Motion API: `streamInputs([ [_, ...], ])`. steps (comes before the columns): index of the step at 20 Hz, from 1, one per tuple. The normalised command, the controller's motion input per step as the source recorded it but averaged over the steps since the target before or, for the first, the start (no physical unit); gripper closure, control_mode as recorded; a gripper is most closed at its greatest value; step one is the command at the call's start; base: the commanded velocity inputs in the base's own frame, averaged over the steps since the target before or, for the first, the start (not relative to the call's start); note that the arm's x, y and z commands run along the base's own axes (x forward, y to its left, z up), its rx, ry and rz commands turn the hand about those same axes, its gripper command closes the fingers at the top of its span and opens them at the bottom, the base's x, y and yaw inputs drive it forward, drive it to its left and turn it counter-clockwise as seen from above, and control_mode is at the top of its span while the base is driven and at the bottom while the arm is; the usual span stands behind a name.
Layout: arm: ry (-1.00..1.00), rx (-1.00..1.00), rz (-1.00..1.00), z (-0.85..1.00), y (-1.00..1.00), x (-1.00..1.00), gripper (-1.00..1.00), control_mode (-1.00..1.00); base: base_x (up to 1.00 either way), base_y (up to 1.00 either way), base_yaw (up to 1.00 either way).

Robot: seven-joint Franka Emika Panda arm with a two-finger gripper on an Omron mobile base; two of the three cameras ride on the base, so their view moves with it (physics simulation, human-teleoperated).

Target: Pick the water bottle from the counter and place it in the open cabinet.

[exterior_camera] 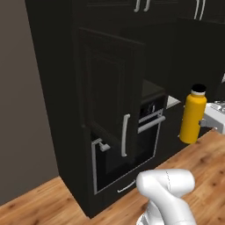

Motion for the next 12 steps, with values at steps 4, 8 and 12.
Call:
streamInputs([
  [4, 0.0, 0.0, 0.0, 0.0, 0.0, 0.0, 1.0, 1.0, -0.02, -0.5, 0.02],
  [8, 0.0, 0.0, 0.0, 0.0, 0.0, 0.0, 1.0, 1.0, -0.15, -0.52, 0.13],
  [12, 0.0, 0.0, 0.0, 0.0, 0.0, 0.0, 1.0, 1.0, 0.0, -0.42, 0.24],
])
